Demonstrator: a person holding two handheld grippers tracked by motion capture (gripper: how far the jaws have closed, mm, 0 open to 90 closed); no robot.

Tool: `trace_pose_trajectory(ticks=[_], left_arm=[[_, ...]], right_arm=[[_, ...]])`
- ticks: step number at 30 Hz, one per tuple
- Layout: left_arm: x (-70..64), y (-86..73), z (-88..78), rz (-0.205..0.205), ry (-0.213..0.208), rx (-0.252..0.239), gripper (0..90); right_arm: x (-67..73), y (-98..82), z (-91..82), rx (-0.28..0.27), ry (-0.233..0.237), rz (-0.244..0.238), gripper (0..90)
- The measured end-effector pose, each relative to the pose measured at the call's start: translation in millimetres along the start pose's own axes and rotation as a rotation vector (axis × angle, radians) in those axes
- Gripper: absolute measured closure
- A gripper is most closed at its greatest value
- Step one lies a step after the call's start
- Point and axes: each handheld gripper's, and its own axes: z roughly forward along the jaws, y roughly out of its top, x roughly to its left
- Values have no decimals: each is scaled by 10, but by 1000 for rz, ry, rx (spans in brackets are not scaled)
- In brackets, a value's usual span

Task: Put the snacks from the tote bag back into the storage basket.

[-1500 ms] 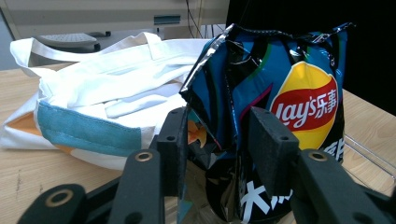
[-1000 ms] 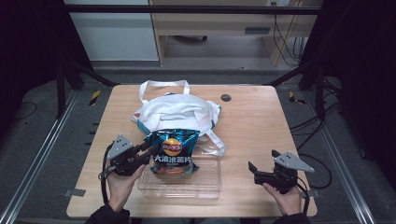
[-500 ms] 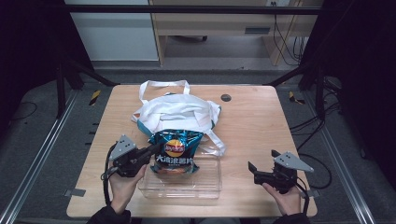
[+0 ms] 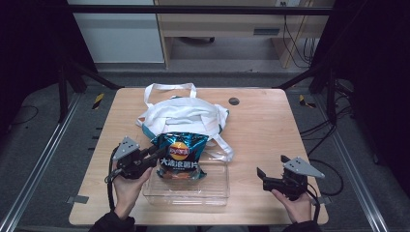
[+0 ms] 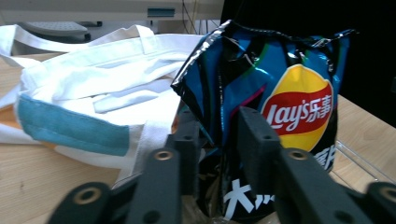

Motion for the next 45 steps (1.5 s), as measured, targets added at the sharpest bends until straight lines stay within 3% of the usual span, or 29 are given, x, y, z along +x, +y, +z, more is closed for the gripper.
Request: trace_pose_trajectory(ticks=[6,14,17,28,37,45], left_arm=[[3,-22,-43,20,19,-4,566],[-22,-39,-92,56,-5,8,460],[-35,-61,-119,74,-3,16,447],[15,-148,-278,75,-1,13,423],[131,-260,-431,92,-10,13,389],[278,-360,-535,109,25,19,363]], right_arm=[[-2,-1,-3,-2,0,-2,45],[-5,-2,-11,-4,-1,1,45],[-6,-3,-11,-3,-1,3,45],[-6,-2,-14,-7,-1,4,45],[-8,-2,-23,-7,-3,7,46],[-8,-3,-22,-6,-6,6,45]])
